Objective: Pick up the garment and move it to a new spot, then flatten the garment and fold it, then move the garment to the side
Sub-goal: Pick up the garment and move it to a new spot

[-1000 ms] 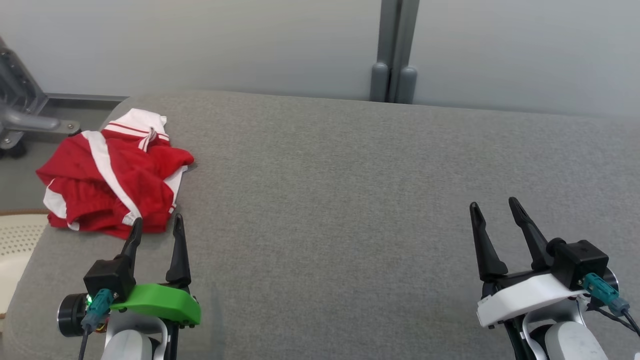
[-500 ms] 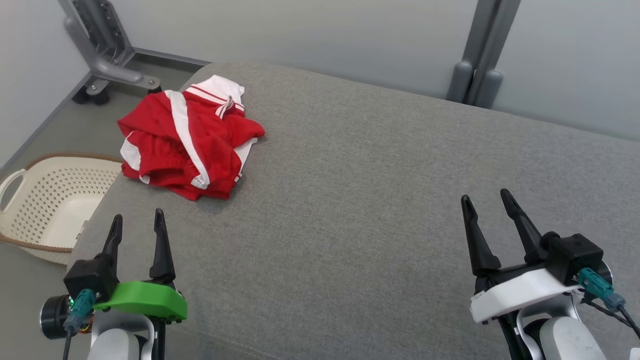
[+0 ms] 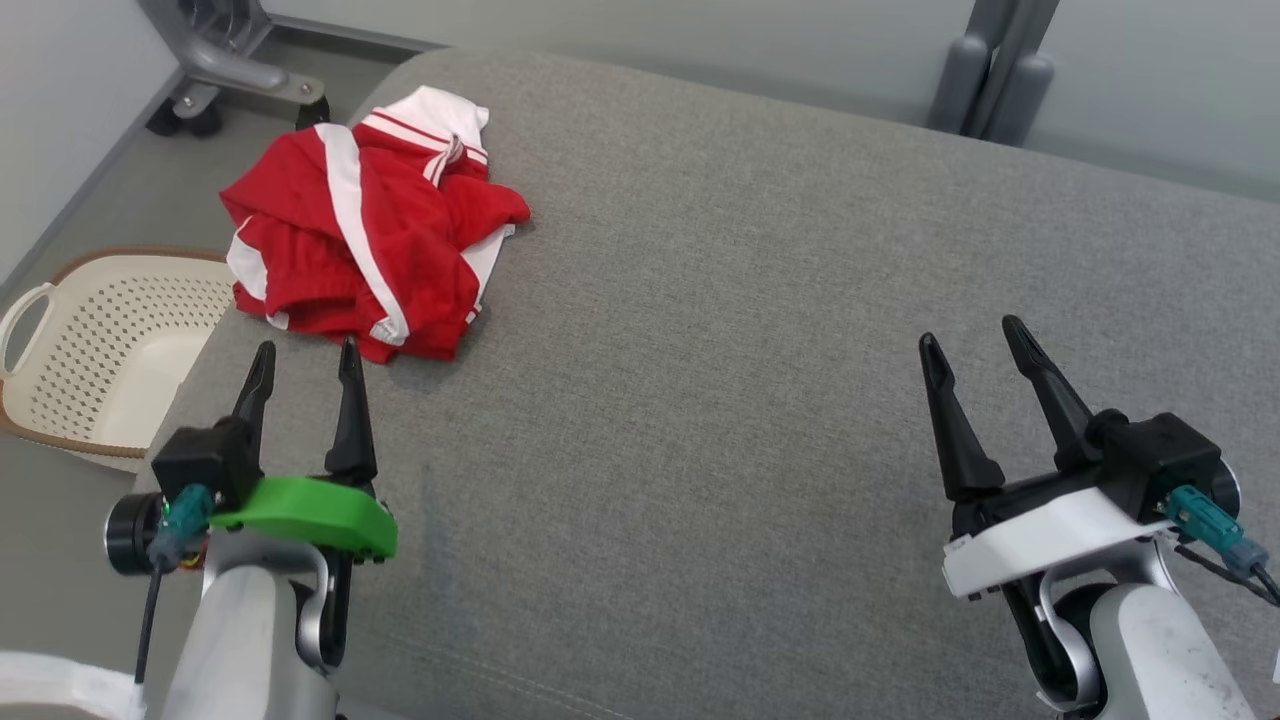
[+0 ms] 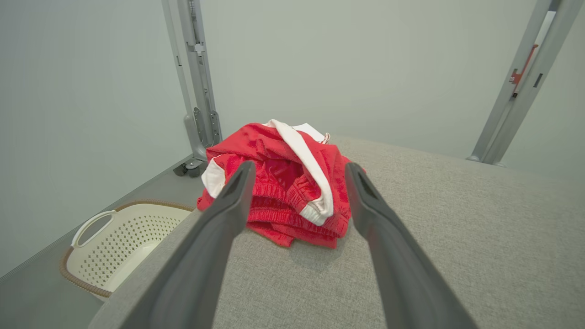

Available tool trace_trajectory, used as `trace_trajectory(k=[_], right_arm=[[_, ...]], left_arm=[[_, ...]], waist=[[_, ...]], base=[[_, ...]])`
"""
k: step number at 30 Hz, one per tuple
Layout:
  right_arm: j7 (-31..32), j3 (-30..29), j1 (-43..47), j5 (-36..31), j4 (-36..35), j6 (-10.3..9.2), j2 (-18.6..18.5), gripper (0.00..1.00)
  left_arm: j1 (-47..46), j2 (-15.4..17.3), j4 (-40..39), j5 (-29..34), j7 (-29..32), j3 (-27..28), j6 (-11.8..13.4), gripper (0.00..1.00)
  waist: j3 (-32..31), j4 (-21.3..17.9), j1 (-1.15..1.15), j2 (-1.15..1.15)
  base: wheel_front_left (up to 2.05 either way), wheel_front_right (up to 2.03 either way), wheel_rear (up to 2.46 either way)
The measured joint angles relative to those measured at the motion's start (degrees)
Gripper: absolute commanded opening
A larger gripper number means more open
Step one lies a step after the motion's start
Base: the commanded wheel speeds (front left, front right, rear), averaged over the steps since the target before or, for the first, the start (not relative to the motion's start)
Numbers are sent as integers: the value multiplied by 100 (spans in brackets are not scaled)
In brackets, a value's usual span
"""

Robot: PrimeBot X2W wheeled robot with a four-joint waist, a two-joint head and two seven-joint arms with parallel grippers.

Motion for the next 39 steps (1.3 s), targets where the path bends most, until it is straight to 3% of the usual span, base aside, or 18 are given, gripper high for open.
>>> trace_trajectory(k=[18, 19, 20, 25, 29, 39], right_arm=[[111, -80, -472, 47, -189, 1, -246, 100], [107, -88, -473, 47, -189, 1, -247, 100], [107, -100, -474, 49, -188, 1, -246, 100], [105, -143, -472, 71, -166, 1, -241, 100], [99, -175, -436, 71, -158, 1, -223, 100], [0, -265, -157, 80, -121, 1, -90, 100]], left_arm=[[-2321, 528, 3277, -602, 383, 268, -180, 100], [-2373, 547, 3389, -616, 389, 280, -181, 72], [-2426, 577, 3500, -637, 386, 301, -181, 0], [-2561, 690, 3624, -668, 108, 346, -182, 0], [-2508, 734, 3276, -627, 29, 393, -156, 0], [-1266, 604, 533, -269, -1, 676, -8, 0]], waist=[[1195, -763, 1, 0], [1225, -787, 0, 0], [1253, -812, 0, 0], [1238, -839, 0, 0], [1104, -792, 0, 0], [570, -677, 0, 0]], base=[[0, 0, 0], [0, 0, 0], [0, 0, 0], [0, 0, 0], [0, 0, 0], [0, 0, 0]])
